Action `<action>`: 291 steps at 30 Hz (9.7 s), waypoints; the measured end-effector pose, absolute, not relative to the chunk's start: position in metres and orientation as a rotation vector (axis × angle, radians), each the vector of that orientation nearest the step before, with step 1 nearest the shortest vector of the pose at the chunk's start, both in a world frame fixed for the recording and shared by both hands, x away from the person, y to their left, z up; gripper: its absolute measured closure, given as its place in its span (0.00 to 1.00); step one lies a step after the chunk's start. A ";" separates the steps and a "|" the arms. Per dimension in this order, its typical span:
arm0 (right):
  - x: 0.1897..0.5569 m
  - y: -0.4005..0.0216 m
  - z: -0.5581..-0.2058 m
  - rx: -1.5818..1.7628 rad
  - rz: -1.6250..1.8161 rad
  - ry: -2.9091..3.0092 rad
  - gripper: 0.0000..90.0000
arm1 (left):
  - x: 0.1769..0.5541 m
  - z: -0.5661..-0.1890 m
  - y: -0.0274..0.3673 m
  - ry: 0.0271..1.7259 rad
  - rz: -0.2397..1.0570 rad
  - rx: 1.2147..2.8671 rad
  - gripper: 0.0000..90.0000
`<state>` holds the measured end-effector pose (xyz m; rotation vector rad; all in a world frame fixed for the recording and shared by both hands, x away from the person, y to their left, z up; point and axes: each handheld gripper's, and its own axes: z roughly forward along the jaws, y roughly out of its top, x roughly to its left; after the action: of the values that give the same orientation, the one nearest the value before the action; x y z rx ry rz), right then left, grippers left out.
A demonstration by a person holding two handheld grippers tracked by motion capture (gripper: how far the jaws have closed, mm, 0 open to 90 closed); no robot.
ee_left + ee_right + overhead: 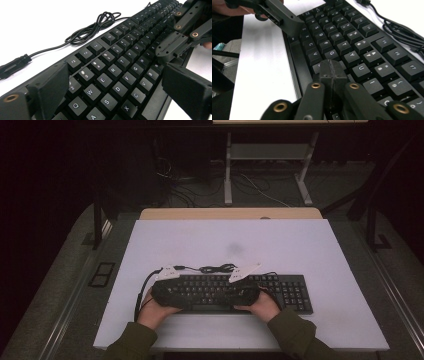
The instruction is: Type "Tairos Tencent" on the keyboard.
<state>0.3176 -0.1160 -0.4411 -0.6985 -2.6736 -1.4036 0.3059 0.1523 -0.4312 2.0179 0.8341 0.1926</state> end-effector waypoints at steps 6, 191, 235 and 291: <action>0.320 -0.121 -0.438 -0.727 -1.447 -2.653 0.86 | 0.304 -0.430 0.152 0.826 0.176 2.032 0.16; 0.320 -0.123 -0.438 -0.723 -1.453 -2.657 0.86 | 0.310 -0.429 0.157 0.878 0.191 2.011 0.36; 0.315 -0.113 -0.442 -0.693 -1.382 -2.700 0.99 | 0.311 -0.429 0.159 0.875 0.212 2.001 0.30; 0.333 -0.144 -0.434 -0.873 -1.548 -2.625 0.32 | 0.326 -0.438 0.113 0.790 0.125 2.133 0.99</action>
<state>0.3331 -0.1435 -0.4337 -0.8725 -2.6249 -1.5480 0.3264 0.1126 -0.4377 2.1331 0.7898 0.1250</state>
